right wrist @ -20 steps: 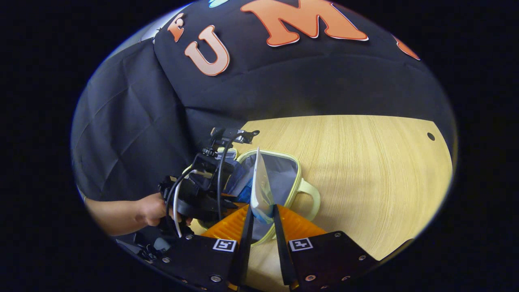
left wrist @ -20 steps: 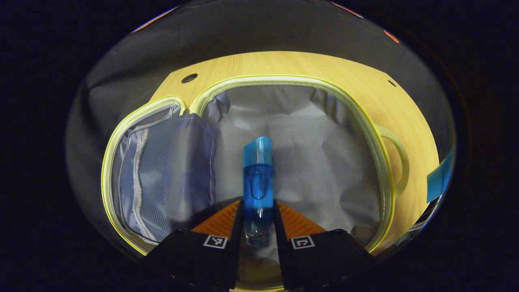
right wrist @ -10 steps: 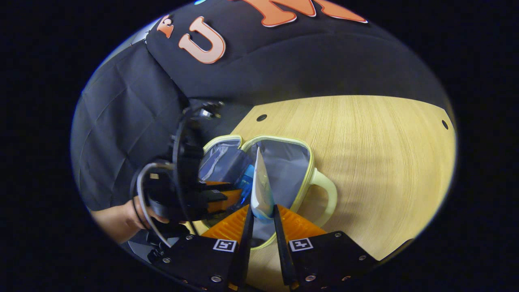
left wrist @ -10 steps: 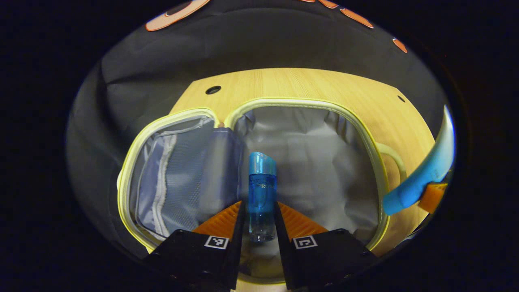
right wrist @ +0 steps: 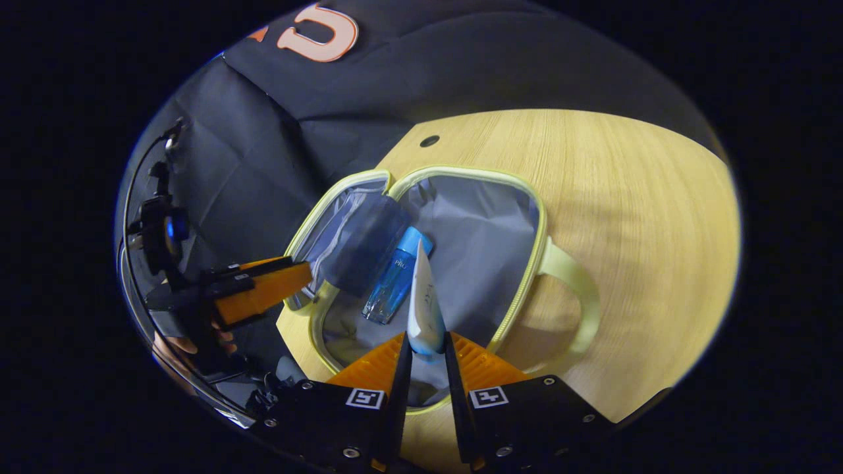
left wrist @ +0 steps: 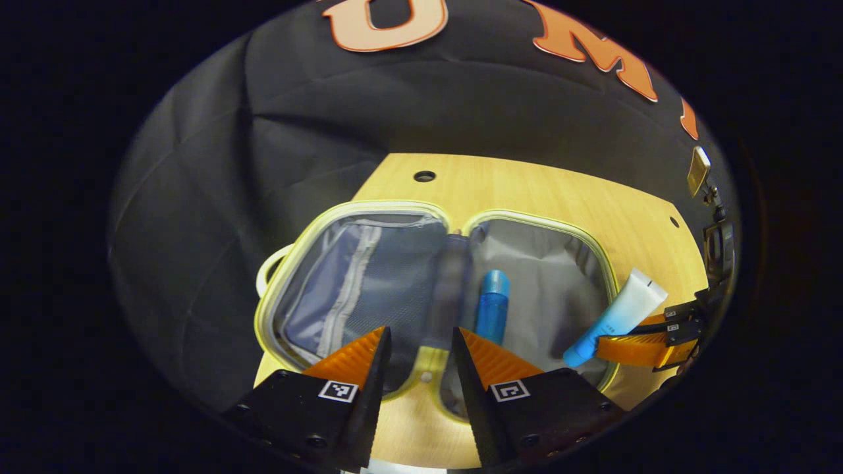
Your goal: First open the suitcase, pack the skin care products into it, and then close the suitcase.
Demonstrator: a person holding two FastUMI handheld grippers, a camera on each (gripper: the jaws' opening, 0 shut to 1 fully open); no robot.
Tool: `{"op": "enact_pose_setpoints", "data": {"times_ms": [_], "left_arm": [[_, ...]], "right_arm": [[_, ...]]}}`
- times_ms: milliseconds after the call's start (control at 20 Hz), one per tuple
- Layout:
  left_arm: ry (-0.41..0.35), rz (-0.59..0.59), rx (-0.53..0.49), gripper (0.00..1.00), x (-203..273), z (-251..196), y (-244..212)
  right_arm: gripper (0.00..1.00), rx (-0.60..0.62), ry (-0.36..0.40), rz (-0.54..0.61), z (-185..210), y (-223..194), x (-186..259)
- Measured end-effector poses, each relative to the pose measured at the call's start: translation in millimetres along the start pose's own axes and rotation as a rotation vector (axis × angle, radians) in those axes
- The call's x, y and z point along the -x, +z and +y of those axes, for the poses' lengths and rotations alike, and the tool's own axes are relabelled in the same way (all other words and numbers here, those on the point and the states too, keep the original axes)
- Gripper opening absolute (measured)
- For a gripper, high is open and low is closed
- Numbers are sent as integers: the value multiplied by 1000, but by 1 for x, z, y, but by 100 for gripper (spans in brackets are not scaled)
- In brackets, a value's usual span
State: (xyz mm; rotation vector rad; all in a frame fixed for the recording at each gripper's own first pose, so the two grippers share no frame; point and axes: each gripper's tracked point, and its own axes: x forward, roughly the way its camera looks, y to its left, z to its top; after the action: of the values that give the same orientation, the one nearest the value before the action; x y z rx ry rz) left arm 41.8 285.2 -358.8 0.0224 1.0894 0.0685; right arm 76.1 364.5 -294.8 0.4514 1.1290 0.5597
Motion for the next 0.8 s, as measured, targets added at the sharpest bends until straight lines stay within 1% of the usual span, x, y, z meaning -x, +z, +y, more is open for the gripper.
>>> {"op": "enact_pose_setpoints", "data": {"times_ms": [100,250,300,350,450,550,700,750,800], "left_arm": [[44,13,44,58,4,20,-9],[97,25,109,58,27,38,-19],[114,22,131,61,37,46,-21],[129,17,150,59,43,55,-22],[166,14,178,58,53,77,-26],[201,9,203,59,55,94,-33],[241,-16,235,59,64,114,-32],[246,-25,243,58,66,121,-31],[247,-39,250,58,67,128,-27]], "right_arm": [[33,-27,4,37,4,-1,-12],[33,-60,-4,75,6,-1,-22],[33,-72,-15,87,4,-4,-23],[33,-81,-17,91,4,-3,-25],[34,-94,-19,90,5,-2,-25],[35,-88,-22,77,5,1,-23],[35,-80,-29,33,0,8,-16],[36,-84,-32,11,-3,13,-13],[41,-89,-41,-17,-5,18,-6]]}}
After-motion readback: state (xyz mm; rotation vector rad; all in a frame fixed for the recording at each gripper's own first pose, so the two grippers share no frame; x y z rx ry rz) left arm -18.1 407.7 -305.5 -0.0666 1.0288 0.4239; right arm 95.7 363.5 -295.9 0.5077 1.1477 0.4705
